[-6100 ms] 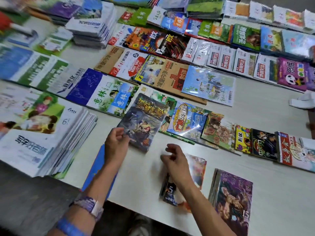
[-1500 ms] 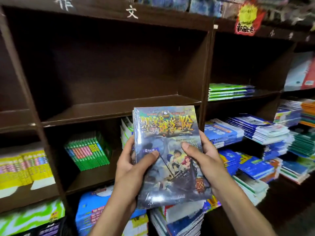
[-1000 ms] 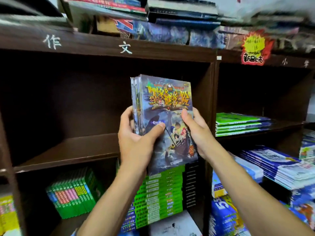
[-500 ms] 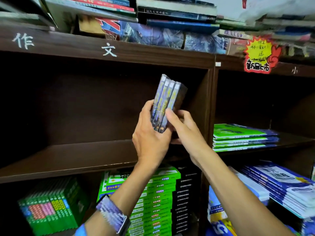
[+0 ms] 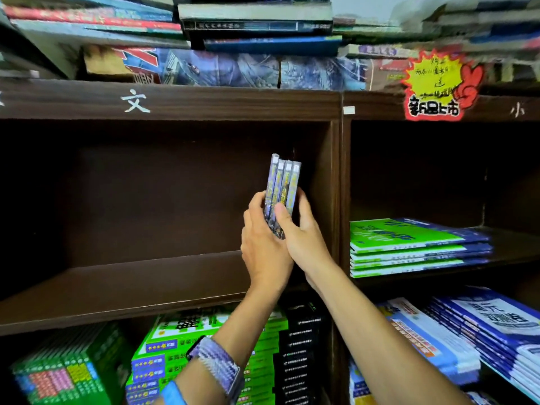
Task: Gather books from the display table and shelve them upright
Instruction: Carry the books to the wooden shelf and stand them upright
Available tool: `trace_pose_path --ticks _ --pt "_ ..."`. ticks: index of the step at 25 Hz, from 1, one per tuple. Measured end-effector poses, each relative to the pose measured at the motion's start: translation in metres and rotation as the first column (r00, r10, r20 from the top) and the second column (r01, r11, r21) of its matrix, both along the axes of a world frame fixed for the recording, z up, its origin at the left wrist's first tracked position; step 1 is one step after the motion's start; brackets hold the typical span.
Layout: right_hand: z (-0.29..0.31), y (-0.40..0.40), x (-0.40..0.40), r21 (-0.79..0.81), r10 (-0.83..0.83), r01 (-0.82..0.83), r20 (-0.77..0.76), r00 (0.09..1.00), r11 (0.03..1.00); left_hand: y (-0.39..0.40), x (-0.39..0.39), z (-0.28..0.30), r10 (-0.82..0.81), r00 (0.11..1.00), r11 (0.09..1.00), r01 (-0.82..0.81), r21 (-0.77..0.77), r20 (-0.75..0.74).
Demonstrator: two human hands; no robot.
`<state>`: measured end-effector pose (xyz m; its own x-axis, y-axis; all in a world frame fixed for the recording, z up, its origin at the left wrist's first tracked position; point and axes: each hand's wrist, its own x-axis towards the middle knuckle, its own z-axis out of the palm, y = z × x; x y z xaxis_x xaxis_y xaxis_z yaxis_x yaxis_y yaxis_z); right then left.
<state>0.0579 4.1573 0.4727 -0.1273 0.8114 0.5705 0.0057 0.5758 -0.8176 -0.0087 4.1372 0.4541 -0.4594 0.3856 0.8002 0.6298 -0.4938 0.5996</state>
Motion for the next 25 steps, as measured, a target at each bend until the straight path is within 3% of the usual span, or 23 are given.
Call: trace_pose_path --ticks 5,8,11,13,21,25 --pt "-0.005 0.020 -0.005 -0.072 -0.057 0.043 -0.203 0.978 0.996 0.003 -0.026 -0.020 -0.268 0.952 0.944 0.230 -0.235 -0.145" --pt "-0.008 0.025 -0.008 -0.176 -0.105 0.061 -0.253 0.962 0.983 0.004 -0.048 -0.028 -0.343 0.917 0.876 0.233 -0.422 -0.204" --pt "-0.022 0.015 -0.013 -0.250 -0.175 0.131 -0.160 0.971 0.959 0.008 -0.058 -0.025 -0.316 0.913 0.840 0.144 -0.523 -0.257" --pt "-0.033 0.008 -0.014 -0.205 -0.259 0.244 -0.049 0.965 0.948 0.012 -0.063 -0.022 -0.317 0.904 0.830 0.117 -0.546 -0.288" --pt "-0.023 0.015 0.000 -0.169 -0.250 0.283 0.190 0.949 0.944 0.033 -0.079 -0.020 -0.363 0.905 0.788 0.172 -0.592 -0.220" --pt "-0.031 0.008 -0.001 -0.106 -0.325 0.366 0.279 0.904 0.925 0.033 -0.084 -0.025 -0.425 0.889 0.759 0.246 -0.603 -0.171"
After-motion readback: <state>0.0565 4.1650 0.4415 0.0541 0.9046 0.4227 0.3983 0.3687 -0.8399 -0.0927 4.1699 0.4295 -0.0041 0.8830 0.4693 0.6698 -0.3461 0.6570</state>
